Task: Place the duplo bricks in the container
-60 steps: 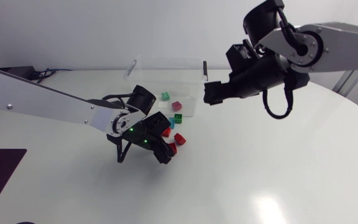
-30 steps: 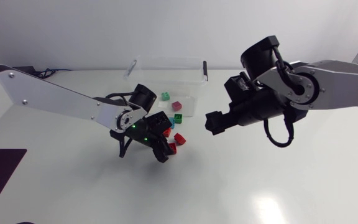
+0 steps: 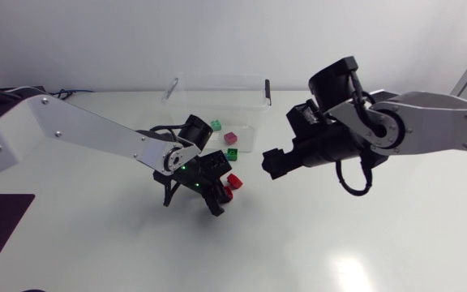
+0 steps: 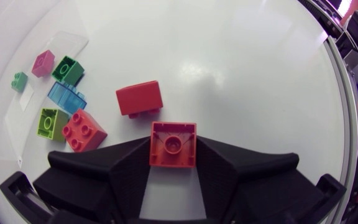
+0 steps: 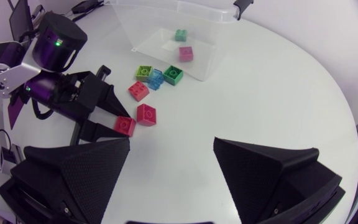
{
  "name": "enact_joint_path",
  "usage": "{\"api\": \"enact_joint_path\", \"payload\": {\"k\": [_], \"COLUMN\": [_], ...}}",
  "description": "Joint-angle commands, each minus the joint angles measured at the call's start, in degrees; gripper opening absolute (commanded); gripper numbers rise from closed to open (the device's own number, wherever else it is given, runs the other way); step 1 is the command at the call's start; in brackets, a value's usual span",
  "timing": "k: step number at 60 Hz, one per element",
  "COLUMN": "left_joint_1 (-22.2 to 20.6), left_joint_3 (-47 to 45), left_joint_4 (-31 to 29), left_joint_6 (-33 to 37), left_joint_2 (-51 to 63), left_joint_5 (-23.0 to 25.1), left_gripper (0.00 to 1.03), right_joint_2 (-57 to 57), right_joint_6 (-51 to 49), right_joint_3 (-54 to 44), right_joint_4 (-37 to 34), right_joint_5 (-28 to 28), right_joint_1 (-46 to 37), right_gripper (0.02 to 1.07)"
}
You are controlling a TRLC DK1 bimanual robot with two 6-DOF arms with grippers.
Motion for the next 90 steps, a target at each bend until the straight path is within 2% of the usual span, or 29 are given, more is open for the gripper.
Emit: {"api": "enact_joint_path", "payload": {"k": [1,15,28,41,46,57,64,71,75,83,90], "left_joint_1": [-0.2,3.7,8.0,13.2,15.0,16.9,17.8,18.4,18.6,19.4,19.8], "left_joint_3": [0.4,-2.4,-6.0,-0.8,2.1,5.3,8.1,10.9,13.1,16.8,19.5], "left_joint_4": [-1.1,-2.5,-5.0,-5.3,-4.6,3.8,6.8,9.1,11.6,12.8,12.8], "left_joint_6": [1.3,0.3,-0.5,-5.6,-7.6,-14.4,-17.2,-20.2,-22.4,-23.7,-24.4], "left_joint_2": [1.7,-3.9,-16.8,-23.5,-23.2,-19.4,-16.7,-14.6,-12.6,-8.7,-6.1], "left_joint_5": [0.3,2.6,5.0,7.2,7.8,7.8,7.8,6.9,4.5,2.3,1.6], "left_gripper": [0.2,0.19,0.19,0.19,0.19,0.19,0.19,0.19,0.19,0.19,0.19], "right_joint_2": [4.3,11.6,18.1,23.4,25.4,29.7,31.8,33.2,34.1,34.8,35.2], "right_joint_6": [-1.0,-1.3,-1.9,-1.8,-1.8,-1.7,-1.8,-1.9,-1.9,-1.8,-1.9], "right_joint_3": [-2.5,-1.5,1.8,7.5,9.8,14.2,16.7,19.2,21.1,22.5,23.4], "right_joint_4": [3.1,8.9,10.3,9.8,8.9,7.5,6.6,5.6,3.1,0.8,-0.3], "right_joint_5": [-0.4,0.5,1.6,6.0,8.0,10.9,12.0,13.3,13.9,14.1,14.3], "right_joint_1": [0.8,2.4,4.1,7.3,8.7,9.8,10.3,10.8,11.1,12.1,12.3], "right_gripper": [1.0,1.0,1.0,0.99,0.99,0.99,0.96,0.88,0.88,0.8,0.8]}}
